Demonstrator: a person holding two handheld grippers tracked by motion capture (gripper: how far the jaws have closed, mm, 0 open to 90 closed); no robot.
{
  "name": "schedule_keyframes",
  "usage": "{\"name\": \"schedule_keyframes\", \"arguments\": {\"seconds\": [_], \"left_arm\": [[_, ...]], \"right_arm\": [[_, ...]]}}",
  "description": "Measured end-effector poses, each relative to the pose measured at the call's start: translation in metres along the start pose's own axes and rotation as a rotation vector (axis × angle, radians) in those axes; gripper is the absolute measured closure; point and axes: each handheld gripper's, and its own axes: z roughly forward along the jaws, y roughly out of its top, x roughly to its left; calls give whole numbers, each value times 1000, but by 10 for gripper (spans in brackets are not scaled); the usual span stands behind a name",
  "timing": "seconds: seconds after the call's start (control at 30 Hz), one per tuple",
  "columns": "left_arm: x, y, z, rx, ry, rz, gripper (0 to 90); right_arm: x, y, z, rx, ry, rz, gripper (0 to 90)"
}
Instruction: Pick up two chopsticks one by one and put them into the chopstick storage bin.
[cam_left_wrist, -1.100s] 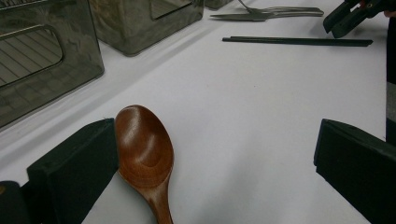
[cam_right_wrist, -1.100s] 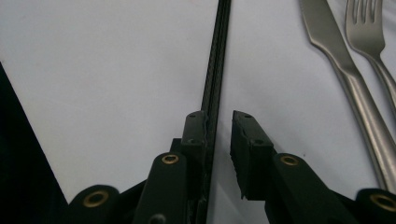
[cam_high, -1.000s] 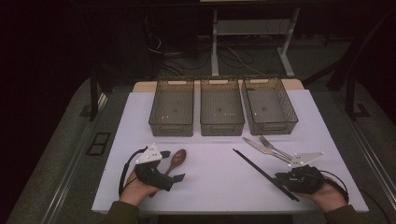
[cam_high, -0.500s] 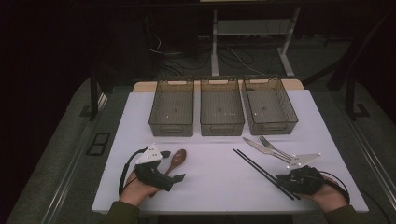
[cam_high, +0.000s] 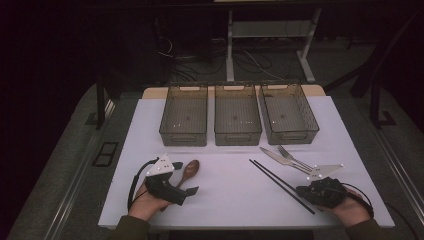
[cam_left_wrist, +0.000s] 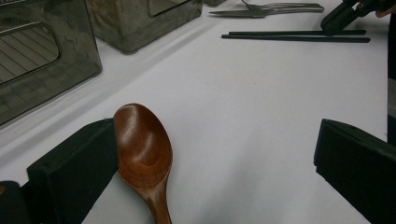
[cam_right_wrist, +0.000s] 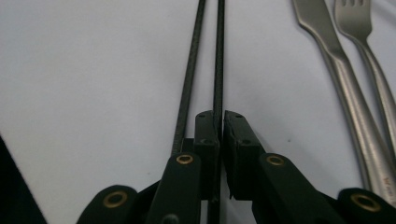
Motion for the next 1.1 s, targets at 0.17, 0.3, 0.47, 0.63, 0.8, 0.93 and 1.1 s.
{"name": "schedule_keyframes", "arguments": {"seconds": [0.17,0.3,0.47,0.63,0.8,0.93,1.1], "left_arm": [[-1,0,1,4,-4,1,0],[-1,0,2,2,-4,0,0],[-1,0,1,1,-4,0,0],[0,0,1,-1,-4,1,0],[-1,0,1,2,-6,2,0],[-1,0,1,1,-6,4,0],[-1,0,2,2,-6,4,0]], "right_arm": [[-3,-1,1,-17,-14,14,836],[-4,-1,1,-22,-12,21,838],[-7,-2,1,-25,8,65,846],[-13,-3,-2,-46,8,99,846],[-16,-3,-7,-69,15,110,846],[-17,-3,-8,-82,24,106,847],[-17,-2,-12,-111,38,100,847]]}}
